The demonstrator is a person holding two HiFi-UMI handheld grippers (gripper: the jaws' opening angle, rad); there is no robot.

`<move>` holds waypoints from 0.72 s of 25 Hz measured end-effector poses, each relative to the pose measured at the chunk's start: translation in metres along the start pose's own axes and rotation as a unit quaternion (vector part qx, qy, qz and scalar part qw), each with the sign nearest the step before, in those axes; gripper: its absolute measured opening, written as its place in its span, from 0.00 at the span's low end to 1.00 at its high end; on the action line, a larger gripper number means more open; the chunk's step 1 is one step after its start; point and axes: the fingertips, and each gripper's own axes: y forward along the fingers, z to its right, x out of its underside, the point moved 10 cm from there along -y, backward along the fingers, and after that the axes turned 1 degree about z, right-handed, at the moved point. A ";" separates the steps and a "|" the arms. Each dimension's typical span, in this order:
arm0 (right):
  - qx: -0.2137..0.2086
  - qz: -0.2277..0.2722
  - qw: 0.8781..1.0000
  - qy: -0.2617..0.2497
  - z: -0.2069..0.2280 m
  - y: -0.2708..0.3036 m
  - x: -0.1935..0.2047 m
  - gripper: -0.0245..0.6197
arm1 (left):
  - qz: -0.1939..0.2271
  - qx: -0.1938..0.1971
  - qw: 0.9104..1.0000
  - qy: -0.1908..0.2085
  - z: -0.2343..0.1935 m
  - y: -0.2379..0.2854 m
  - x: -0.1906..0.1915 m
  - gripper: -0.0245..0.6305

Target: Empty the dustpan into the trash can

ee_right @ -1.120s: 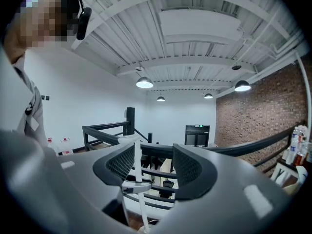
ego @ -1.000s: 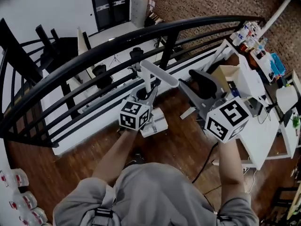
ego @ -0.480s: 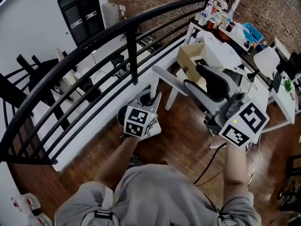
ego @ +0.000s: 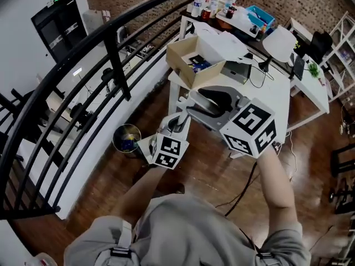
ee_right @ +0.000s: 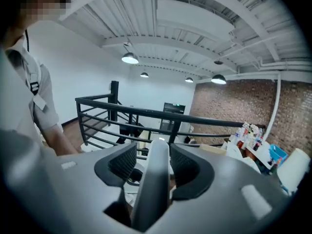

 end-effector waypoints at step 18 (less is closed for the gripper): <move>0.146 -0.034 0.988 0.049 0.013 -0.062 0.117 0.23 | -0.060 0.137 0.989 0.006 0.081 0.044 0.059 0.41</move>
